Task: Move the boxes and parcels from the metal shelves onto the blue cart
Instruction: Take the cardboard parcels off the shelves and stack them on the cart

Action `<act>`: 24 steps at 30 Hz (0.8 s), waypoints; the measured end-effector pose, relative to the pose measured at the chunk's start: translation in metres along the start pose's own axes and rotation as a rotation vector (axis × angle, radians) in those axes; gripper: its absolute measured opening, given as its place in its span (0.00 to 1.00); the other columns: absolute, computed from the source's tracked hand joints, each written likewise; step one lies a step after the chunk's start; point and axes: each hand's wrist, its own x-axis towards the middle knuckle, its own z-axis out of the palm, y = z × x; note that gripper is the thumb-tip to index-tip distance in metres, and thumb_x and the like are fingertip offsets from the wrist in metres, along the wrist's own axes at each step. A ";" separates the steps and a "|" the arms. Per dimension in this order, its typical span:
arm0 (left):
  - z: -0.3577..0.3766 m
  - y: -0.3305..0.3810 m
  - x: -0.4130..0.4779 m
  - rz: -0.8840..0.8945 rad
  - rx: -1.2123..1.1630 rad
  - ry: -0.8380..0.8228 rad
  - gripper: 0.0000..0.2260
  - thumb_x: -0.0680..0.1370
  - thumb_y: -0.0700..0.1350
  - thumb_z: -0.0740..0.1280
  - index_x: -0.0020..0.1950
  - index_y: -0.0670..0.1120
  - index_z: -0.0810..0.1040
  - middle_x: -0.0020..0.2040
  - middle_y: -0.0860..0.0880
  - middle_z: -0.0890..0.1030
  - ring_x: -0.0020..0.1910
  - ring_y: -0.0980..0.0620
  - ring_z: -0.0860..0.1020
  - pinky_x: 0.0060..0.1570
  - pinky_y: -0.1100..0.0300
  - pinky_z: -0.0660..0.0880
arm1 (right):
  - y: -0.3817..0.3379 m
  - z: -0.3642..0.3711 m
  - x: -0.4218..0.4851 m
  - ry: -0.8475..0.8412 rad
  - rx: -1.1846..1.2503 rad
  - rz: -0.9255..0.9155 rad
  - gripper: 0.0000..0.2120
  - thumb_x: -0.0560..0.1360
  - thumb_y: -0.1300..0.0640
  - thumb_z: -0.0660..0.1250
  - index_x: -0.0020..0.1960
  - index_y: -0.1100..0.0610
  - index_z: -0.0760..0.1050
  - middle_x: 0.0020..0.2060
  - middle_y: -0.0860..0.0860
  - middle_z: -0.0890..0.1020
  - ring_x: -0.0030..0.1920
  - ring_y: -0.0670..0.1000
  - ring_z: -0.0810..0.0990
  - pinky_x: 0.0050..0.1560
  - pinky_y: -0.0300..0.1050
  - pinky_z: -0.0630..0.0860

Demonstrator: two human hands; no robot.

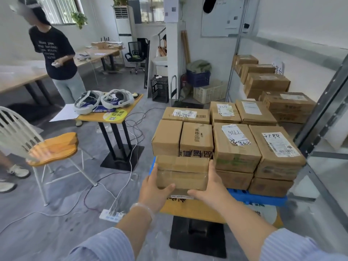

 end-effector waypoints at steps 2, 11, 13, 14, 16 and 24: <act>0.000 -0.001 0.014 -0.015 0.047 -0.023 0.40 0.72 0.56 0.73 0.77 0.60 0.52 0.67 0.51 0.66 0.63 0.53 0.68 0.64 0.53 0.69 | 0.001 0.003 0.013 0.020 -0.056 -0.015 0.62 0.64 0.44 0.79 0.77 0.44 0.33 0.75 0.49 0.57 0.72 0.51 0.60 0.70 0.51 0.62; 0.006 -0.007 0.074 0.009 0.134 -0.120 0.39 0.74 0.54 0.71 0.77 0.60 0.51 0.69 0.51 0.65 0.62 0.56 0.65 0.61 0.61 0.65 | 0.004 0.013 0.059 0.130 -0.175 0.040 0.53 0.69 0.41 0.73 0.78 0.45 0.38 0.75 0.47 0.56 0.72 0.49 0.61 0.68 0.49 0.64; 0.007 -0.008 0.083 0.020 0.137 -0.122 0.39 0.74 0.54 0.71 0.77 0.62 0.50 0.69 0.51 0.65 0.63 0.55 0.66 0.63 0.59 0.66 | 0.004 0.014 0.065 0.162 -0.230 0.037 0.51 0.70 0.39 0.71 0.78 0.45 0.38 0.77 0.46 0.52 0.74 0.49 0.58 0.69 0.50 0.63; 0.007 -0.009 0.087 0.024 0.141 -0.119 0.38 0.74 0.54 0.71 0.77 0.62 0.50 0.69 0.51 0.65 0.64 0.53 0.66 0.64 0.57 0.66 | 0.004 0.015 0.066 0.173 -0.260 0.032 0.49 0.71 0.38 0.69 0.78 0.45 0.39 0.77 0.45 0.49 0.75 0.49 0.55 0.70 0.50 0.63; 0.009 -0.009 0.091 0.026 0.145 -0.109 0.38 0.74 0.54 0.71 0.76 0.62 0.51 0.68 0.51 0.65 0.64 0.53 0.66 0.64 0.57 0.66 | 0.004 0.016 0.064 0.204 -0.342 -0.005 0.44 0.73 0.37 0.67 0.78 0.44 0.43 0.77 0.43 0.45 0.76 0.49 0.51 0.70 0.51 0.62; 0.014 -0.007 0.094 0.044 0.164 -0.109 0.38 0.73 0.57 0.71 0.76 0.62 0.52 0.68 0.53 0.64 0.62 0.54 0.66 0.57 0.61 0.66 | 0.002 0.013 0.063 0.221 -0.678 -0.233 0.32 0.79 0.43 0.60 0.78 0.44 0.50 0.78 0.48 0.50 0.77 0.48 0.44 0.76 0.49 0.49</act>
